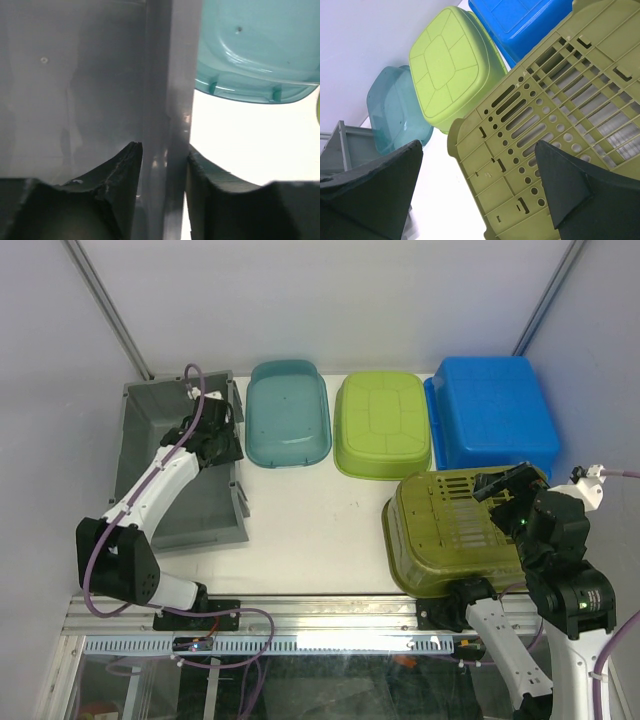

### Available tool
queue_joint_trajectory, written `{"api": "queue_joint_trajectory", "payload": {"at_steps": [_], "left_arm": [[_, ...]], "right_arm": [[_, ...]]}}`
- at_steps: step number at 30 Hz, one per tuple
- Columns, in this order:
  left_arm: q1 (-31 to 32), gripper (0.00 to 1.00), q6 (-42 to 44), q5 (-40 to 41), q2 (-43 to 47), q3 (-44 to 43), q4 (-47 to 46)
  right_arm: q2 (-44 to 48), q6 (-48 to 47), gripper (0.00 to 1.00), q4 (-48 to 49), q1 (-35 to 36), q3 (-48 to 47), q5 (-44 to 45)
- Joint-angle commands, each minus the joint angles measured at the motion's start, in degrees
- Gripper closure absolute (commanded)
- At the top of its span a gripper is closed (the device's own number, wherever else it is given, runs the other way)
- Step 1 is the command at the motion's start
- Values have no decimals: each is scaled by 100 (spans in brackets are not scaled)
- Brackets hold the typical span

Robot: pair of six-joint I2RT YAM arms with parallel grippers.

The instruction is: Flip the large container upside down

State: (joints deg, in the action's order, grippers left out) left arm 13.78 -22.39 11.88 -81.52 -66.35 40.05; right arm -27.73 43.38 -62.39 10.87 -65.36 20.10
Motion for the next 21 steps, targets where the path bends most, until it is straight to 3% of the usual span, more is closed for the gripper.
{"api": "queue_joint_trajectory", "payload": {"at_steps": [1,5,6,14,21], "left_arm": [[-55,70,71,6,294,-283,-304],[-51,98,-68,-64,802,-715,-35],[-51,100,-117,-105,940,-820,24],[-49,100,-1070,-593,1976,-1734,136],[-51,100,-2453,-1265,2831,-1505,-778]], "right_arm": [[52,-116,1,263,20,-65,32],[30,-144,1,266,20,-32,39],[12,-145,1,278,20,-15,24],[-126,-110,2,542,25,133,-367],[-478,-305,3,870,25,101,-986]]}}
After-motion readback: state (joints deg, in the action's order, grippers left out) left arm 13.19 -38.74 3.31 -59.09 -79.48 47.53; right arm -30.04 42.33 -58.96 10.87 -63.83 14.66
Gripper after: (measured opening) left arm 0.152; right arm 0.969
